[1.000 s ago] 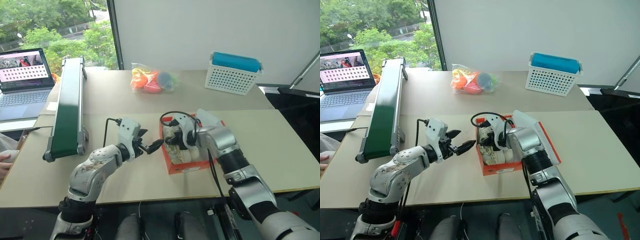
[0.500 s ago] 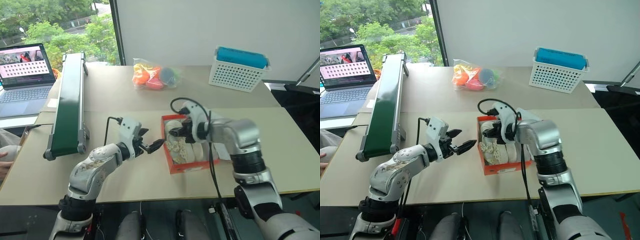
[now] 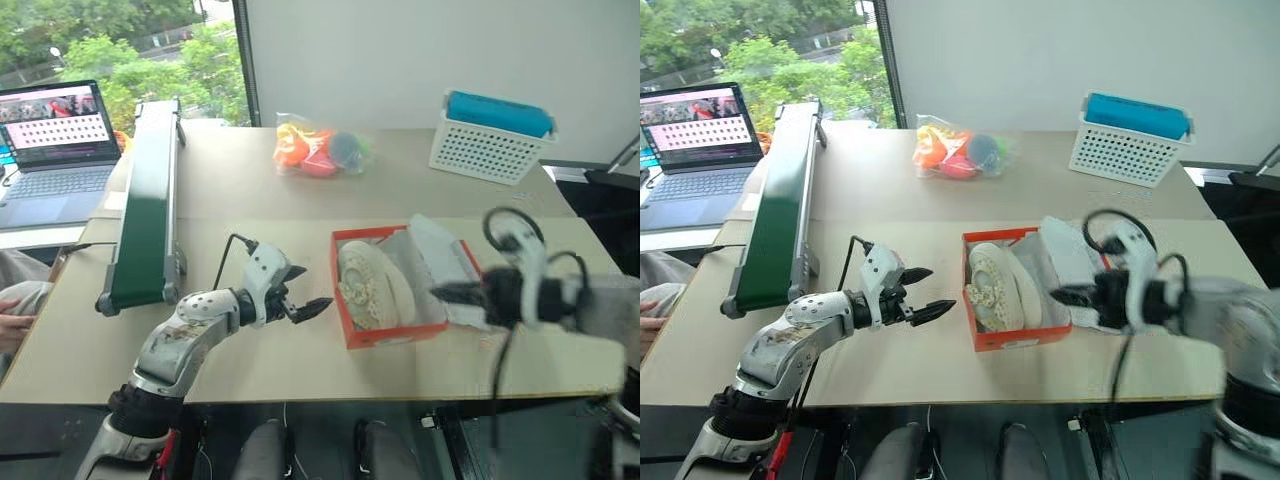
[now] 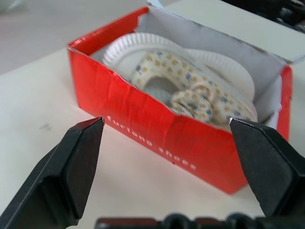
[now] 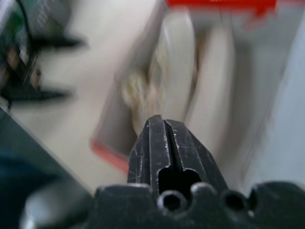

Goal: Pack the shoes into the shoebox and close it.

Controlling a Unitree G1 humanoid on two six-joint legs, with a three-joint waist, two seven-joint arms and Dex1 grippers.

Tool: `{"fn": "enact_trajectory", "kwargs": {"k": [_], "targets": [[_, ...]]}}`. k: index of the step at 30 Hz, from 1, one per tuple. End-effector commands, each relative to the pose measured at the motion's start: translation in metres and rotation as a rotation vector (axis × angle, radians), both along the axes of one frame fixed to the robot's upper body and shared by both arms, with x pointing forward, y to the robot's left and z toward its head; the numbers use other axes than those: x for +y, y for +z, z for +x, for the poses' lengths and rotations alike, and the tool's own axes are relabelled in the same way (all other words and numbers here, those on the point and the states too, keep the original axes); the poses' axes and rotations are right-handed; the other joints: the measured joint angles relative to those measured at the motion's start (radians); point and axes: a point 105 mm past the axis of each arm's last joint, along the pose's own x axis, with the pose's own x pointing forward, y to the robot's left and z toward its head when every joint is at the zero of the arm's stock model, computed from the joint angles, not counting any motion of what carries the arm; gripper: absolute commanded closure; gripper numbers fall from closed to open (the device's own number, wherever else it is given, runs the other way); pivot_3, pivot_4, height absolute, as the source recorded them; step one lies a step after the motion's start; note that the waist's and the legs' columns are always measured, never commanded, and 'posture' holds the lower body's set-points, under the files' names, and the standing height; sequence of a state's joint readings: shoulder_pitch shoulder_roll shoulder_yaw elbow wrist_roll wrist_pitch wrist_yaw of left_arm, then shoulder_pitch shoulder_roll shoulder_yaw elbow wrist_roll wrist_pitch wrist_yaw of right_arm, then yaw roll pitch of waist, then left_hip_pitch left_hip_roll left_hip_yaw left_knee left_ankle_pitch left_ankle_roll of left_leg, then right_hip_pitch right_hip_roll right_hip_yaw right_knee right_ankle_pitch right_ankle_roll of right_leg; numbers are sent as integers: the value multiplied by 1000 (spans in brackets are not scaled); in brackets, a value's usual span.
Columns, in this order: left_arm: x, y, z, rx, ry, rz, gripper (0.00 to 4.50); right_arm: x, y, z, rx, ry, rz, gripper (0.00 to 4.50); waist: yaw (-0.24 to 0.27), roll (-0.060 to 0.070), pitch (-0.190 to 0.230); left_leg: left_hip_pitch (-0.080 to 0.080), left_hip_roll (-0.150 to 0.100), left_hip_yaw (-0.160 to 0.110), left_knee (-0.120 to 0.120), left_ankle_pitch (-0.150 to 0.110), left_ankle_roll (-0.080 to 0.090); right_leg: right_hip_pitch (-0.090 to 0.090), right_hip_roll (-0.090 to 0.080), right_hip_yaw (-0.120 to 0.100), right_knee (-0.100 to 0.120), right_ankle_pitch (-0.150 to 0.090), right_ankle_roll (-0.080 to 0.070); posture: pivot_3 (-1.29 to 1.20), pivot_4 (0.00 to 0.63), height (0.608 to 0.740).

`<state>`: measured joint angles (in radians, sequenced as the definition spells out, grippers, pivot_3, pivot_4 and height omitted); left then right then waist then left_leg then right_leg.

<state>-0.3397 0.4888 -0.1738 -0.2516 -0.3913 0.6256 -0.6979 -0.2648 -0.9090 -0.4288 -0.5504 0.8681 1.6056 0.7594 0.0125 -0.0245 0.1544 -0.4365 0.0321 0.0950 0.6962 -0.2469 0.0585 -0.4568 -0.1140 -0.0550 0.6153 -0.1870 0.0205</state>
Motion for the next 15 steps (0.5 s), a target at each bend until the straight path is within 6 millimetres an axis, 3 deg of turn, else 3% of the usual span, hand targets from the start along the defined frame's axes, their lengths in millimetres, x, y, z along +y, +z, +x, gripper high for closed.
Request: {"fn": "enact_trajectory", "kwargs": {"k": [1, 5, 10, 12, 15], "targets": [[-4, 8, 0, -54, -51, -4, 0, -4, -5, -22, 33, 47, -59, 4383, -4, -2, 1, 1, 0, 0, 0, 0, 0, 1, 0, 0, 0, 0, 0, 0, 150, 708], [-9, 11, 2, -62, -71, -16, 0, -22, -52, -34, 156, -51, -213, 4383, -1, -3, 2, 4, 1, 0, 1, 1, -1, 2, 1, 0, -1, -1, 5, 0, 150, 708], [-14, 10, 2, -61, -79, -22, 0, -44, -96, -13, 192, -368, -183, 4383, 0, -9, 2, 5, 2, 0, 1, 1, -1, 4, 2, 2, -3, -4, 1, 0, 150, 708], [-14, 11, 1, -60, -80, -25, 0, -54, -105, -5, 193, -503, -164, 4383, 1, -8, 2, 4, 1, 1, 1, 0, -1, 2, 2, 4, -2, -1, 7, 0, 150, 708], [-14, 11, 0, -60, -79, -28, 0, -63, -109, 9, 203, -695, -71, 4383, 0, -8, 2, 2, 0, 2, 1, 1, -1, 1, 2, 4, -2, 3, 3, 0, 150, 708]]}}
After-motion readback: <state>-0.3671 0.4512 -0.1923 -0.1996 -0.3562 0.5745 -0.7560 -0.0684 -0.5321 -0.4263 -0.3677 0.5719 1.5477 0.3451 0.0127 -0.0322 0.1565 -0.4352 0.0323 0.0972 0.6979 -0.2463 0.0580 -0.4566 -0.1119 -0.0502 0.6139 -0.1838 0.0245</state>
